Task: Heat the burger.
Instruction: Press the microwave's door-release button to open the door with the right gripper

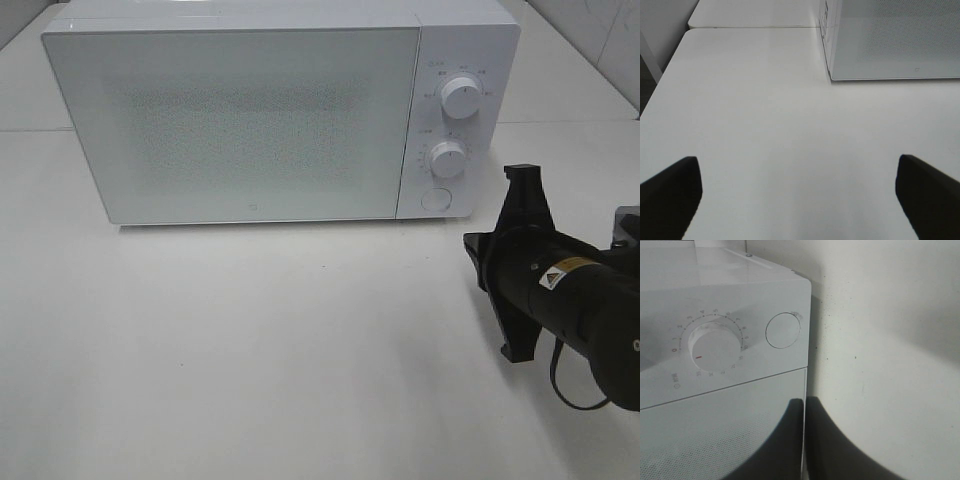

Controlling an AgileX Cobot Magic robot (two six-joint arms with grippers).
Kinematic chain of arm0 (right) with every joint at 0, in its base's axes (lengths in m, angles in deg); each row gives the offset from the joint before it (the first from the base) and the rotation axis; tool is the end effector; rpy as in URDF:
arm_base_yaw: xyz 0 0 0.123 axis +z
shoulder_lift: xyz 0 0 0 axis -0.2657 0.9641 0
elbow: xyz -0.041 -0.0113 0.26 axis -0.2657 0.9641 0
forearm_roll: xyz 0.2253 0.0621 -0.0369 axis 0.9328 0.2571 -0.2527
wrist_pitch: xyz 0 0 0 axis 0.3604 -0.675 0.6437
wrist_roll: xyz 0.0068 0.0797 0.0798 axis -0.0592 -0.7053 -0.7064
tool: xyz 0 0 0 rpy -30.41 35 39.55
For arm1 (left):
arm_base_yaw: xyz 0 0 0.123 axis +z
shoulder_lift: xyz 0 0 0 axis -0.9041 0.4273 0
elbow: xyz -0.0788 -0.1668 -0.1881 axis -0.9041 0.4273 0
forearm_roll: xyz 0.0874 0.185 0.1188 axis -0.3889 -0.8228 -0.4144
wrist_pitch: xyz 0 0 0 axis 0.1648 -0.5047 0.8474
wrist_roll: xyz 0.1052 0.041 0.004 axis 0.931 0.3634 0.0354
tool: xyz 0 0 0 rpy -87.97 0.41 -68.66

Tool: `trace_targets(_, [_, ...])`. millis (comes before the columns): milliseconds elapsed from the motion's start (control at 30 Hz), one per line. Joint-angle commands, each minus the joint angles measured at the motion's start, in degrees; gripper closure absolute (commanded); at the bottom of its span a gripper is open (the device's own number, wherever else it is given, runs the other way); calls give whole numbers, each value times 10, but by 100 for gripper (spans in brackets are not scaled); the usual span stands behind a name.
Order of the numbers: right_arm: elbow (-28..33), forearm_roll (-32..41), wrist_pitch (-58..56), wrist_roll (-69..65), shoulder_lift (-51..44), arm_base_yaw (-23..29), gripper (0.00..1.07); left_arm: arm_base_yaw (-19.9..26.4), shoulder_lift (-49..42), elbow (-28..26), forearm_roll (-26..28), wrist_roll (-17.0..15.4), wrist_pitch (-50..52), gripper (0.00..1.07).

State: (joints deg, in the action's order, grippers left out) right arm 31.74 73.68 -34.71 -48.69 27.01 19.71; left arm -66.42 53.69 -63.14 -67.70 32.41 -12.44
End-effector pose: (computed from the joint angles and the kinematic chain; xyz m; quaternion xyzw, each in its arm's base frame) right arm 0.2415 0.1122 0.1098 0.5361 0.6421 0.4067 0.3673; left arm 0.0230 -0.0023 0.2615 0.0190 0.8478 -0.0122 0.5299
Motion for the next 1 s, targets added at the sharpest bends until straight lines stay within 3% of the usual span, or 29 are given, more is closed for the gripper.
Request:
trace_targets(33, [-15, -33, 5, -16, 10, -13, 107, 2, -13, 2, 3, 1, 5, 8])
trace_targets(100, [-39, -100, 3, -48, 35, -52, 107, 2, -13, 2, 3, 1, 5, 8])
trace_targets(233, [-60, -128, 3, -65, 53, -66, 107, 2, -13, 2, 3, 1, 5, 8])
trace_targets(467, [-97, -137, 2, -66, 92, -97, 107, 2, -13, 2, 3, 1, 5, 8])
trace_targets(1000, [-166, -140, 3, -77, 163, -104, 107, 2, -13, 2, 3, 1, 5, 8])
